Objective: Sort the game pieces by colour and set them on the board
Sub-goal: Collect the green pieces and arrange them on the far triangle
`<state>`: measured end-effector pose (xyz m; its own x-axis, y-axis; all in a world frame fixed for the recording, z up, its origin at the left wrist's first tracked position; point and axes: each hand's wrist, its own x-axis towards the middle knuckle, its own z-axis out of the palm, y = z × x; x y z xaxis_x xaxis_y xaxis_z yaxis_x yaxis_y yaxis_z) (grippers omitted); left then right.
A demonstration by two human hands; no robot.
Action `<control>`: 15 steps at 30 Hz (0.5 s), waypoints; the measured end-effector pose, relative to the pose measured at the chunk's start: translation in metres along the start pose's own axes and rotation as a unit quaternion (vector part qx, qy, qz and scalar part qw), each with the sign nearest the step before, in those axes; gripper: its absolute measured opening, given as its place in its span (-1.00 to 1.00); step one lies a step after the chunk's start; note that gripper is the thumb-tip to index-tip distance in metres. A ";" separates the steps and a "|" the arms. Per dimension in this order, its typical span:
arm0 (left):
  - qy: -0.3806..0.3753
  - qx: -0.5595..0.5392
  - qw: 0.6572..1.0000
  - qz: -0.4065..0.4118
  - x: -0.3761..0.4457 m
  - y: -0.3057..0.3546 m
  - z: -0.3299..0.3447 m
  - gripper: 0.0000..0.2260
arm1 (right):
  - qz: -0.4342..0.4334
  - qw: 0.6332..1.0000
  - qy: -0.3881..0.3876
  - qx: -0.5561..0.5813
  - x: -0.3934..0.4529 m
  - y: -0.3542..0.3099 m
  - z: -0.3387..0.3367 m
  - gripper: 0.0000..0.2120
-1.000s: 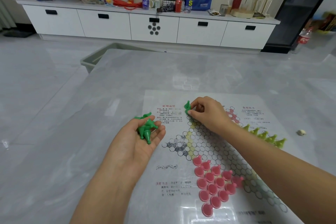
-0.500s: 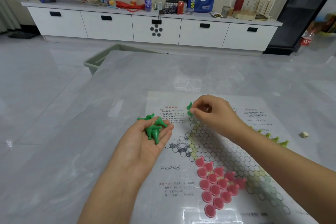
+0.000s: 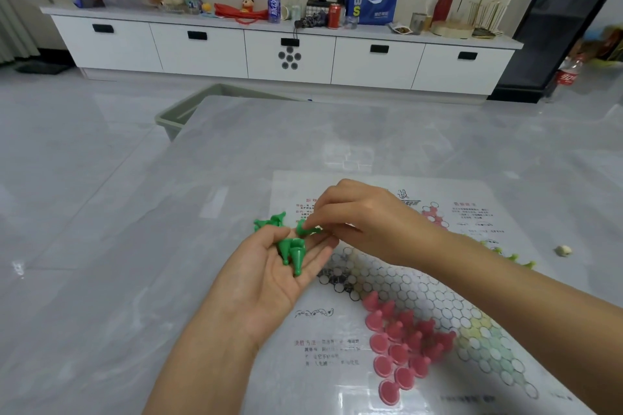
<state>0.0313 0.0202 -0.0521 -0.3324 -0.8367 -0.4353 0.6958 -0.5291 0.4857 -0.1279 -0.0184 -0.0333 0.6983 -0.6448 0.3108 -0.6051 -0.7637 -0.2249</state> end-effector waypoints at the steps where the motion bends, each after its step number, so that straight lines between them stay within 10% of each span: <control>1: 0.000 0.004 1.000 -0.001 0.000 -0.001 0.000 -0.77 | -0.004 1.000 -0.009 -0.001 0.001 0.000 -0.001 -0.78; 8: -0.013 0.034 0.999 -0.017 0.001 -0.003 -0.001 -0.76 | 0.058 0.994 0.037 0.090 0.001 -0.002 -0.003 -0.90; 15: 0.064 0.104 0.992 0.015 0.004 -0.002 -0.005 -0.85 | 0.373 0.922 0.104 0.019 -0.022 0.062 -0.006 -0.93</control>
<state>0.0315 0.0187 -0.0588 -0.2207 -0.8354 -0.5033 0.5530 -0.5323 0.6410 -0.1833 -0.0515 -0.0486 0.0031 -0.9742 0.2258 -0.8708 -0.1137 -0.4784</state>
